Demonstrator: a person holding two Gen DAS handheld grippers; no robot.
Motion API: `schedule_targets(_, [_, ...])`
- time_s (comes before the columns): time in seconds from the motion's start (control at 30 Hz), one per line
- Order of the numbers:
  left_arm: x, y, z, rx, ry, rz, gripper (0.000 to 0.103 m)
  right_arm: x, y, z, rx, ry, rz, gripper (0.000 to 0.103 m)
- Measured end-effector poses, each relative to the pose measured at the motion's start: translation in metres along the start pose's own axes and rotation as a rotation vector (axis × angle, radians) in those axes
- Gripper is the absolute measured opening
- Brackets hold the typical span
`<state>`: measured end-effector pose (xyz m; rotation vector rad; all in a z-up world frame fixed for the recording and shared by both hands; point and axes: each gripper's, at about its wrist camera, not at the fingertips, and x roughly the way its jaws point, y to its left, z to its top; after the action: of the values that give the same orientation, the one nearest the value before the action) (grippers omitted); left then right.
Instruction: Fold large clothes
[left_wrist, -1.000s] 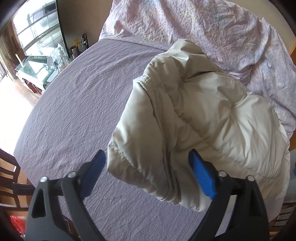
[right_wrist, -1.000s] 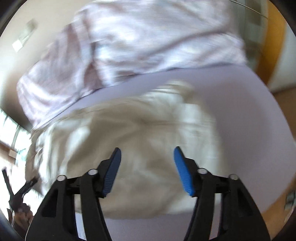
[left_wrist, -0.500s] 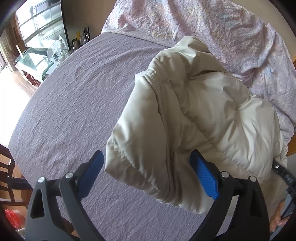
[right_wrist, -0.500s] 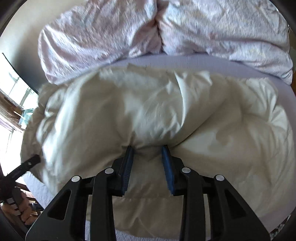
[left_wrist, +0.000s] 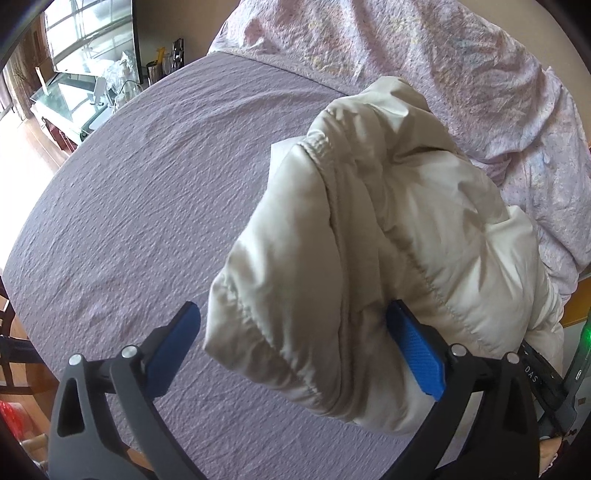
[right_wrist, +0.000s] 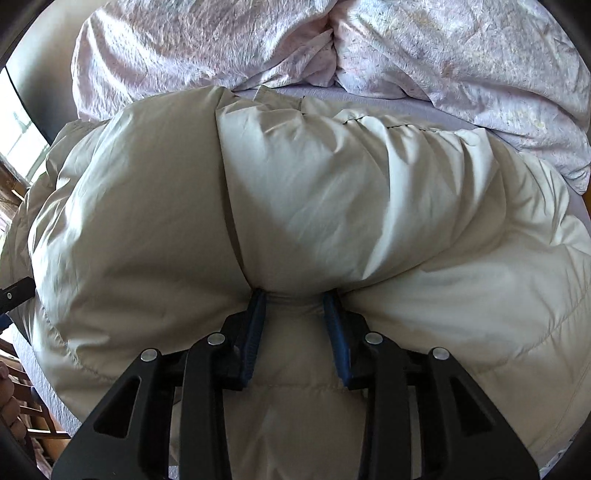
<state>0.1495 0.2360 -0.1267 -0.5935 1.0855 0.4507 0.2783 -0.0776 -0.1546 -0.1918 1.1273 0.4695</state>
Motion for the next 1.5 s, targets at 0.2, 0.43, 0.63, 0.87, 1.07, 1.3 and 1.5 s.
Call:
schedule_targets(0.2, [0.012,0.002,0.001,-0.039,0.024,-0.018,0.101,0.000,0.001,0.000,-0.004,-0.001,0.003,0.036])
schedule_targets(0.43, [0.022,0.006,0.000,-0.122,0.034,-0.097,0.090,-0.001,0.000,-0.002,-0.003,-0.014,0.011,0.036])
schedule_targets(0.63, [0.008,-0.005,0.002,-0.105,0.005,-0.146,0.044,-0.001,0.001,-0.003,-0.004,-0.020,0.008,0.036])
schedule_targets(0.87, [-0.026,-0.022,0.011,-0.070,-0.051,-0.185,0.028,-0.002,0.002,-0.003,-0.009,-0.021,0.007,0.036])
schedule_targets(1.07, [-0.061,-0.050,0.016,-0.024,-0.110,-0.270,0.028,-0.002,0.001,-0.002,-0.004,-0.020,0.015,0.036])
schedule_targets(1.3, [-0.097,-0.108,0.007,0.102,-0.162,-0.369,0.028,-0.002,-0.005,-0.001,0.018,-0.021,0.048,0.036])
schedule_targets(1.5, [-0.107,-0.149,-0.006,0.168,-0.161,-0.434,0.028,-0.002,-0.015,0.002,0.039,-0.005,0.101,0.036])
